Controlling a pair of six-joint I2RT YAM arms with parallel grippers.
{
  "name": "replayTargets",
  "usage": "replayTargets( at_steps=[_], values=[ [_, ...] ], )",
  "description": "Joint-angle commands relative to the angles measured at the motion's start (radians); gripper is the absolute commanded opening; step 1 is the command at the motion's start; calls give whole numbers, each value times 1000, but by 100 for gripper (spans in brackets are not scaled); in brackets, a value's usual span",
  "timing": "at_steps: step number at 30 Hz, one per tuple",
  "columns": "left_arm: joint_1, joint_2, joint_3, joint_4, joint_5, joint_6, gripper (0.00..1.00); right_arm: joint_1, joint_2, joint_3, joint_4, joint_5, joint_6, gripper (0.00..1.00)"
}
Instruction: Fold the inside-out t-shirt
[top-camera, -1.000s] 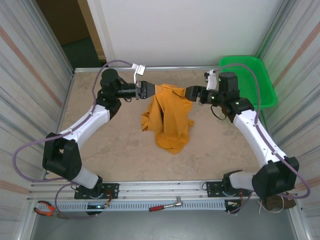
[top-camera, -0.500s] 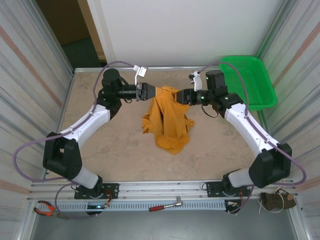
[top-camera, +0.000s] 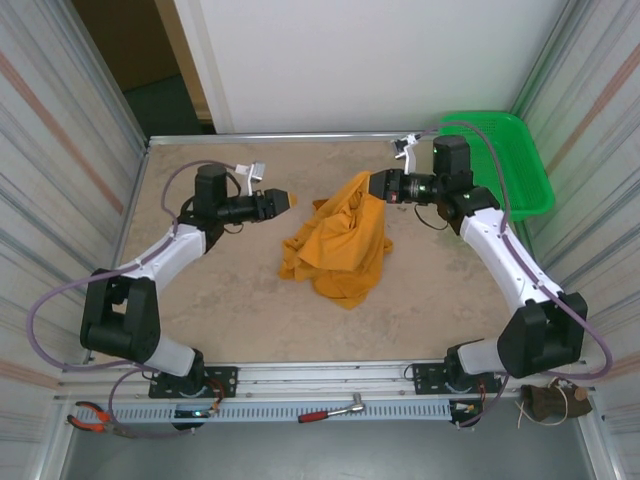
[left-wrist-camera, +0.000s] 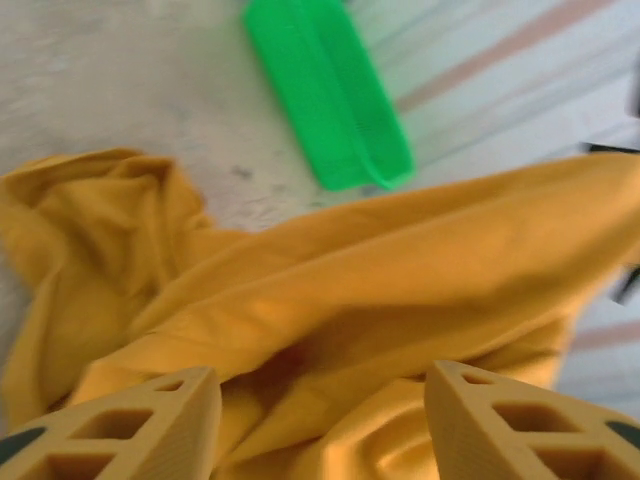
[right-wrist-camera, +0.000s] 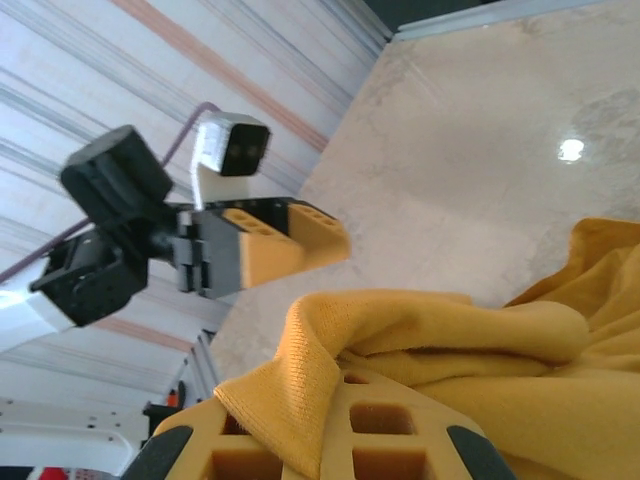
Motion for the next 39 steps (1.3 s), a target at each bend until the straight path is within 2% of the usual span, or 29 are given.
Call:
replayTargets(
  at_steps=[1,2,7,10,22,26,27,29,31,34,37,38,39],
  values=[
    [-73,-156,25,-108,-209,102,62,12,-44,-19,56,-46,52,0],
    [-116,-190,43,-139,-275,133,65,16,-46,-22,55,-45,52,0],
    [-371,-223,160,-256,-567,275,67,36,-41,-26,52,-25,56,0],
    [-453,-179,207,-268,-674,356,68,47,-33,-23,53,-18,59,0],
    [-469,-1,315,-266,-692,440,68,59,-48,-12,58,-8,80,0],
    [-442,49,338,-243,-693,418,63,58,-55,22,64,-39,97,0],
    [-429,60,345,-231,-669,405,55,59,-58,28,62,-44,99,0],
    [-392,77,366,-198,-593,371,25,54,-64,37,54,-50,93,0],
    [-358,77,388,-178,-498,349,0,38,-67,32,44,-46,85,0],
    [-287,81,426,-159,-214,288,0,-2,-49,4,69,-26,104,1],
    [-236,86,429,-80,73,180,0,-16,3,-3,70,48,91,31],
    [-226,86,423,-40,155,138,0,-14,30,1,70,78,84,37],
    [-220,85,413,-6,209,104,0,-13,54,6,71,100,83,37]
  ],
)
